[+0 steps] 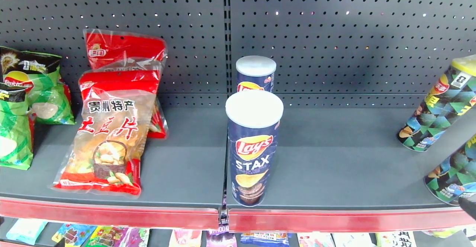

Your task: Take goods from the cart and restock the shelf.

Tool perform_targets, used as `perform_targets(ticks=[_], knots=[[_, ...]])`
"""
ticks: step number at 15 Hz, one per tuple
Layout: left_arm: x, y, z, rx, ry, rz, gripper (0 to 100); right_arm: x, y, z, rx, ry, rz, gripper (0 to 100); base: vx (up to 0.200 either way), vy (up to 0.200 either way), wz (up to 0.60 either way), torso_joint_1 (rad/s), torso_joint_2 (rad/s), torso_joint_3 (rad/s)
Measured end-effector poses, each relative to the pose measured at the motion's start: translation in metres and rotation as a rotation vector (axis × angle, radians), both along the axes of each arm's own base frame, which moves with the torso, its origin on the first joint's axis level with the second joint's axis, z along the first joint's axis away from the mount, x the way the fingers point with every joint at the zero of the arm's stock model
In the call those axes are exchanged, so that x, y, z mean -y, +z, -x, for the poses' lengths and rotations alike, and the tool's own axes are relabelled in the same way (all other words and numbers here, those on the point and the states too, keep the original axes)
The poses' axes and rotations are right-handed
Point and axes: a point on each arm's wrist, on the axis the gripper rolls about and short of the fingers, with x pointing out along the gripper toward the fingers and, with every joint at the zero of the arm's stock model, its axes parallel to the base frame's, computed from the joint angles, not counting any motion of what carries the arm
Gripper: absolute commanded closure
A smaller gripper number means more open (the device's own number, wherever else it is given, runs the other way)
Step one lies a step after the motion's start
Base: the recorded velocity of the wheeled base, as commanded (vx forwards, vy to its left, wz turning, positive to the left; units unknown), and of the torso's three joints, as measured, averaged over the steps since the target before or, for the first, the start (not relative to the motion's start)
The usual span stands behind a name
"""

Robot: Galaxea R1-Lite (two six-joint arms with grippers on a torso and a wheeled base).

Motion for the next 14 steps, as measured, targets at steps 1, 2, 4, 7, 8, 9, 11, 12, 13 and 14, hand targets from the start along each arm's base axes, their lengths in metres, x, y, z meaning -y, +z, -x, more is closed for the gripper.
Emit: perform_targets(ticks=[1,2,4,7,8,9,11,12,13,14], knots=[[-0.004,-0.003,0.008,0.006,0.002,-0.002,0,0.003,0.000,0.004,0.013,-0.075,-0.004,0,-0.200,0.000,0.00,0.007,0.00,0.002],[-0.008,-0.006,0.015,0.014,0.007,-0.001,0,0.006,-0.002,0.009,0.027,-0.129,-0.005,0,-0.200,0.000,0.00,0.007,0.00,0.007],[-0.012,-0.007,0.024,0.058,0.014,0.018,0,0.007,-0.009,0.019,0.052,-0.167,0.000,0,-0.200,0.000,0.00,-0.015,0.00,0.009],[-0.016,-0.007,0.031,0.107,0.015,0.043,0,0.008,-0.019,0.029,0.077,-0.178,0.007,0,-0.133,0.000,0.00,-0.003,0.00,0.005],[-0.016,-0.007,0.032,0.117,0.015,0.048,0,0.008,-0.021,0.032,0.083,-0.178,0.008,0,0.000,0.000,0.00,0.000,0.00,0.000],[-0.017,-0.007,0.033,0.125,0.015,0.052,0,0.008,-0.023,0.034,0.092,-0.176,0.019,0,0.000,0.000,0.00,0.000,0.00,0.000],[-0.017,-0.008,0.034,0.136,0.017,0.057,0,0.008,-0.028,0.038,0.102,-0.174,0.035,0,0.000,-0.200,0.00,0.014,0.00,-0.002],[-0.018,-0.008,0.035,0.138,0.019,0.057,0,0.008,-0.031,0.039,0.105,-0.173,0.040,0,0.000,-0.200,0.00,0.007,0.01,0.002],[-0.018,-0.008,0.035,0.141,0.016,0.052,0,0.008,-0.031,0.041,0.115,-0.173,0.043,0,0.000,-0.200,0.00,0.012,0.00,0.002],[-0.018,-0.009,0.035,0.141,0.017,0.051,0,0.008,-0.032,0.042,0.118,-0.173,0.043,0,0.000,-0.200,0.00,0.007,0.00,0.002]])
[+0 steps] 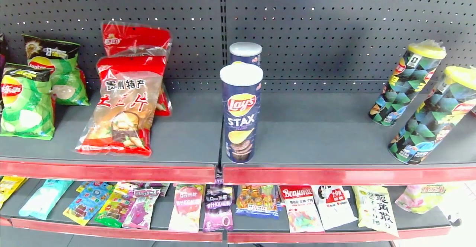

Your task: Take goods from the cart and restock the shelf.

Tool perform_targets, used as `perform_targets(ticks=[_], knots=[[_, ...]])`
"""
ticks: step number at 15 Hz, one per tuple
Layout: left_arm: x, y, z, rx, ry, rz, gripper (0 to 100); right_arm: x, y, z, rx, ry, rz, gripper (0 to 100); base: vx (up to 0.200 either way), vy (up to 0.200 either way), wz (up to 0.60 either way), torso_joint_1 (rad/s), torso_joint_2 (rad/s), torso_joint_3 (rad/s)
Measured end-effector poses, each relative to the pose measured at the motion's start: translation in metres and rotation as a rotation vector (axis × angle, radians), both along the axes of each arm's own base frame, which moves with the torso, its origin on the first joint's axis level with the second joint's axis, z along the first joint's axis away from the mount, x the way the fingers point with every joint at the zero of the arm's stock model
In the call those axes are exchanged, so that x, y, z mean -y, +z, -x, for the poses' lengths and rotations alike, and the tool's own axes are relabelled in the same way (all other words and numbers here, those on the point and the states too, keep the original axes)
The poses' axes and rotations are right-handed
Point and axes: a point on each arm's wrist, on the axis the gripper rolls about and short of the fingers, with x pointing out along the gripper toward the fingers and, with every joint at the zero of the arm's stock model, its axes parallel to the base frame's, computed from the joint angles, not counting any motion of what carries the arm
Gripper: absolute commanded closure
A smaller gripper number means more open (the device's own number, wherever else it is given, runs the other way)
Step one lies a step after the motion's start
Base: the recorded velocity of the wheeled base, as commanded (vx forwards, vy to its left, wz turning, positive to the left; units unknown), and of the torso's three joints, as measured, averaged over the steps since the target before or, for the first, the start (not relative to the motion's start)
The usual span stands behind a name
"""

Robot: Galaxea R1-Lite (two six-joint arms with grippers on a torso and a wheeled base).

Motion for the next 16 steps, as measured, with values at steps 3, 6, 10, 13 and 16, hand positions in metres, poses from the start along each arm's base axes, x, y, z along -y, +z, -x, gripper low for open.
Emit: perform_targets(ticks=[3,6,10,13,16], knots=[[0.000,0.000,0.001,0.009,-0.003,-0.002,0,0.000,-0.002,0.003,0.010,-0.001,0.000,0,0.000,-0.200,0.00,0.004,0.00,0.002],[-0.001,0.000,0.002,0.017,0.000,0.002,0,0.000,-0.005,0.004,0.016,0.000,-0.001,0,0.000,-0.200,0.00,0.001,0.00,0.004],[-0.001,0.000,0.003,0.023,-0.002,-0.007,0,0.000,-0.009,0.005,0.015,0.000,-0.001,0,0.000,-0.200,0.00,0.005,0.00,0.001],[-0.001,0.000,0.003,0.024,-0.003,-0.009,0,0.000,-0.011,0.006,0.015,0.001,-0.001,0,0.000,-0.200,0.00,0.004,0.00,0.002],[-0.001,0.000,0.003,0.024,-0.004,-0.009,0,0.000,-0.014,0.007,0.015,0.000,-0.001,0,0.000,-0.200,0.00,0.002,0.00,-0.001]])
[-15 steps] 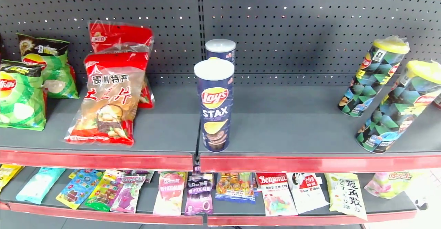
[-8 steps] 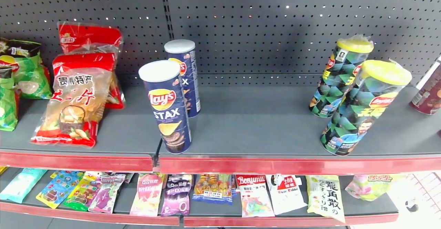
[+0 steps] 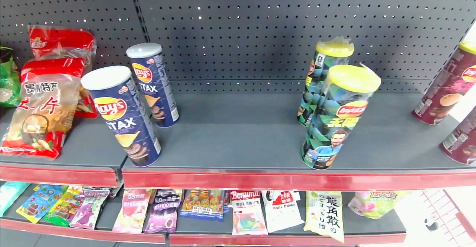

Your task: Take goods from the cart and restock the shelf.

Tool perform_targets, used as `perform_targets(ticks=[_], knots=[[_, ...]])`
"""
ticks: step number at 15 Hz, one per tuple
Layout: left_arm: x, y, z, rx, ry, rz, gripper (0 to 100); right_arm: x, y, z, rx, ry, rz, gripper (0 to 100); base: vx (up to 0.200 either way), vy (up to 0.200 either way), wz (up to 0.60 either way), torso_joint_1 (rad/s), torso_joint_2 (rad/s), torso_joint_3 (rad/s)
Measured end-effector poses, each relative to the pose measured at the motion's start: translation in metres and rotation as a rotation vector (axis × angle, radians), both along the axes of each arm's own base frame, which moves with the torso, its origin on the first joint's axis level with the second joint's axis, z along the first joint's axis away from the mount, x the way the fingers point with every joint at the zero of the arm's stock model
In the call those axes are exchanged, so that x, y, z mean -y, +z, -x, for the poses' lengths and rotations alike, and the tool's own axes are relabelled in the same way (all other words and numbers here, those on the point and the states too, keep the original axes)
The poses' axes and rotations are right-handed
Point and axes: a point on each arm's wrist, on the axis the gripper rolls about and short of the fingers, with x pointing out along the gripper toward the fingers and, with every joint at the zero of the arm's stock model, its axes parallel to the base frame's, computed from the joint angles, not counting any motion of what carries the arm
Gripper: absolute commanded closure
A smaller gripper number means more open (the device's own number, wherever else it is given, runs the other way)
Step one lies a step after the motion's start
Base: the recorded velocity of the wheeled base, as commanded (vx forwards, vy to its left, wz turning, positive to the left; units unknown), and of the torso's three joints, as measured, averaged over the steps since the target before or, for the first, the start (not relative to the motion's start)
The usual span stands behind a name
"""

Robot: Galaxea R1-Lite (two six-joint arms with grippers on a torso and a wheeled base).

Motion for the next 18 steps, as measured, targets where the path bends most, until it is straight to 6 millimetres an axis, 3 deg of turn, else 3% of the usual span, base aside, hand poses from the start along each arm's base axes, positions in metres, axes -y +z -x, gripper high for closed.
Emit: perform_targets(ticks=[7,18], knots=[[0.000,0.000,0.000,-0.001,-0.002,0.000,0,0.000,-0.002,0.000,0.000,-0.002,0.000,0,0.000,-0.200,0.00,0.002,0.00,0.004],[0.000,-0.001,0.000,-0.002,-0.003,-0.001,0,0.000,-0.015,0.003,-0.004,-0.005,-0.001,0,0.000,0.000,0.00,0.000,0.00,0.000]])
